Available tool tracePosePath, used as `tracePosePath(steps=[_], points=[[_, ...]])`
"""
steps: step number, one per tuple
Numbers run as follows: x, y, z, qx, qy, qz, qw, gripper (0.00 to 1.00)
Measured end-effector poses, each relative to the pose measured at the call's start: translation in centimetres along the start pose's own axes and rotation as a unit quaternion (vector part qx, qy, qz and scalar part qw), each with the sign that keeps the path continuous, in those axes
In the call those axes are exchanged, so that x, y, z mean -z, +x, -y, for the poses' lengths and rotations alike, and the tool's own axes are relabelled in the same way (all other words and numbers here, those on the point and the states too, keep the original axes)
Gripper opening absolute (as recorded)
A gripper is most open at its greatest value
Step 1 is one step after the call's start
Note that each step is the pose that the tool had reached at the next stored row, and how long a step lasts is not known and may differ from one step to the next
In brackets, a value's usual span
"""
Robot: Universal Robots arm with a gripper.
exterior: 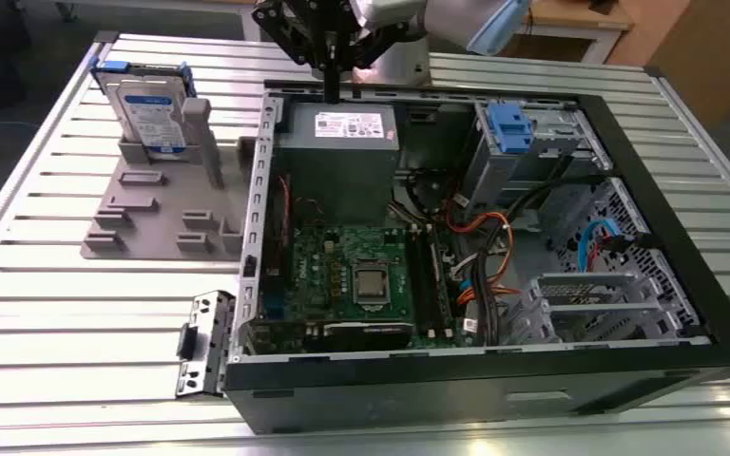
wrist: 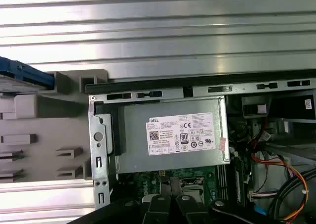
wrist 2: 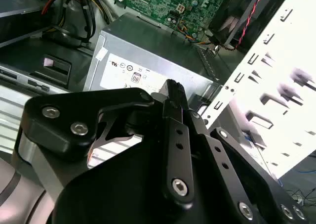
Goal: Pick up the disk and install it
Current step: 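Reach for the disk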
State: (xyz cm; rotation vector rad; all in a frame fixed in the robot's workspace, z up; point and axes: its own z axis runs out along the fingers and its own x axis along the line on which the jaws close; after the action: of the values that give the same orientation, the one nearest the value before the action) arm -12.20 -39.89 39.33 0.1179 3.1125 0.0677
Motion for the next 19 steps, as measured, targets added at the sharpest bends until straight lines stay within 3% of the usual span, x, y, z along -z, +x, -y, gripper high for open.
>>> tracePosePath(steps=[9,19], points=[[0.01,0.06,0.00,0.000,0.0000,0.0000,1.00000,0.10],[0.03,0.90,0.07,0.000,0.0000,0.0000,1.00000,0.10]])
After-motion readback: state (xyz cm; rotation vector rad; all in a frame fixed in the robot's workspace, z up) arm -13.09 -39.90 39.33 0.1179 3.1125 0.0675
